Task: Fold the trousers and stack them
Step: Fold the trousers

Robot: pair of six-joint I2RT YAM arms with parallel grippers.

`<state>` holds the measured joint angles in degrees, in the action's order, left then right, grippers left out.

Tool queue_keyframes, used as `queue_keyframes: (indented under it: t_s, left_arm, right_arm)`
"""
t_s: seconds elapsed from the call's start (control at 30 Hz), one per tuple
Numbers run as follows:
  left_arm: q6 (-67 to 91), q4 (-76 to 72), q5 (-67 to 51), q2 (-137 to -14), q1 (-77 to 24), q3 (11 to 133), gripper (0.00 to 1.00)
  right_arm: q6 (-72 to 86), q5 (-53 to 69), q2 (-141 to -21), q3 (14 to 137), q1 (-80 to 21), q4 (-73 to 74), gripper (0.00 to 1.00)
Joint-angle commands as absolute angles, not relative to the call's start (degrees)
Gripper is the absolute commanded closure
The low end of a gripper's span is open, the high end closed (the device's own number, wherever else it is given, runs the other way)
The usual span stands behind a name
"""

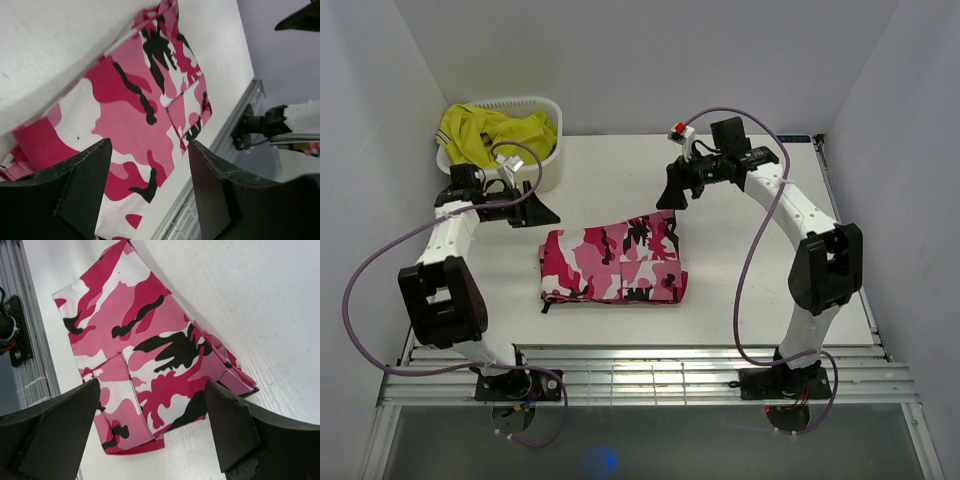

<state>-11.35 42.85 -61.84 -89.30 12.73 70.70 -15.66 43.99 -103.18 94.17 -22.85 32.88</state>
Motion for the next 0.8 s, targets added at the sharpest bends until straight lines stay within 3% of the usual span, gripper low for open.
queue_keyframes:
  t_s: [0.0,0.1,0.13,0.37,0.47,0.6,0.77]
  left_arm:
    - [-2.41,37.2,-67.94,-93.77,11.78,66.37,0.27]
    - [6.11,27.53,-65.05,-96.41,11.51,60.39,0.27]
    - [8.68,23.42,-62.25,-103.64,11.69,58.73,0.28]
    - [11.6,19.68,-58.81,-114.68,11.69,61.42,0.3]
    - [9.06,22.31,-58.71,-115.14,11.78,64.06,0.29]
    - [-5.32,39.21,-61.77,-110.4,11.86,71.61,0.27]
    - [-20.73,54.74,-61.0,-101.18,12.3,71.55,0.27]
  right_arm:
    - [-8.19,51.22,-110.9,95.28,-21.97,29.63,0.1]
    - [-1.51,55.19,-115.57,90.89,-21.97,23.39,0.1]
    - [1.2,53.28,-119.75,87.14,-21.62,20.16,0.1]
    - [1.76,49.49,-125.16,85.08,-19.43,16.79,0.1]
    - [1.5,49.92,-123.41,85.17,-18.63,17.05,0.09]
    - [-5.07,50.88,-114.64,86.22,-18.81,24.24,0.09]
    - [-10.54,49.76,-104.6,81.22,-23.19,29.96,0.09]
